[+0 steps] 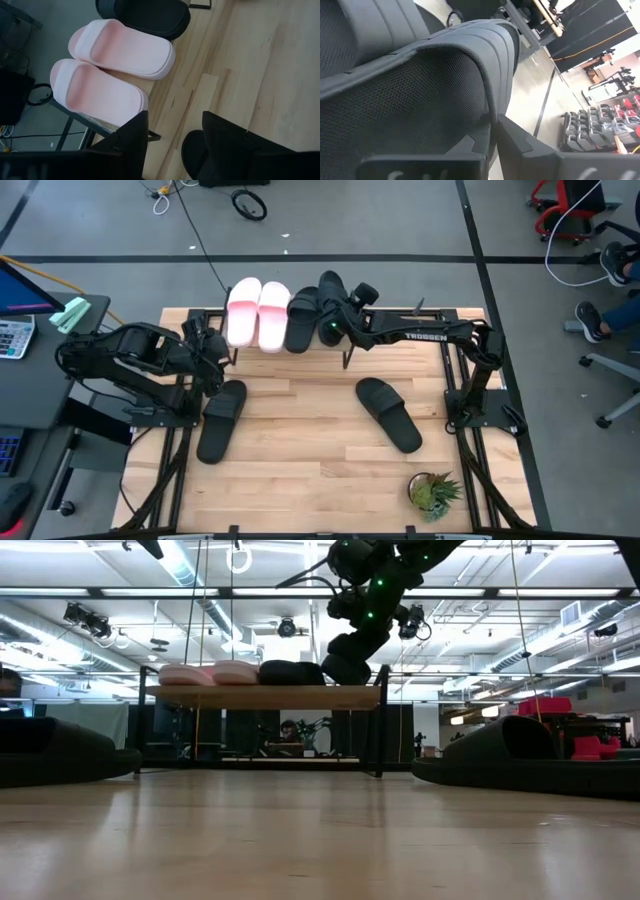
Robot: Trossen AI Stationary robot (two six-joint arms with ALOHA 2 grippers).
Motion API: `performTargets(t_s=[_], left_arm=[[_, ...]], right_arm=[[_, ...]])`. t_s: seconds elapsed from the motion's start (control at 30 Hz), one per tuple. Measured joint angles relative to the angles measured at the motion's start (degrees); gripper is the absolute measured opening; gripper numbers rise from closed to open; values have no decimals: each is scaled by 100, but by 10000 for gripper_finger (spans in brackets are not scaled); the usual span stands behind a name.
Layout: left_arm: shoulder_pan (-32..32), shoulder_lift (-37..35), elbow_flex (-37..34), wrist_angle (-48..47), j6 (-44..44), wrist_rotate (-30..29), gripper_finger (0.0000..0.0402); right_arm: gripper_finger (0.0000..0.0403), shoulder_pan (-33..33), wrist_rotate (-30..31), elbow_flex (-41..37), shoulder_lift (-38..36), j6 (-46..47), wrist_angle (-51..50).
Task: Pick and place slides into the shelf
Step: Put the black slide on the shelf
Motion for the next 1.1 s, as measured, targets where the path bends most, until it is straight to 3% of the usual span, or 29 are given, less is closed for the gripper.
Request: performTargets(t_s=[0.47, 0.93, 1.1], left_arm=[[1, 0, 0, -8, -2, 0, 188], [2, 0, -2, -15, -1, 4, 187], [2, 0, -2, -15, 0, 4, 188]], right_arm=[[34, 4, 5, -2, 0, -80, -7], [90, 66, -95, -15, -347, 214, 62], [89, 85, -804, -13, -502, 334, 57]])
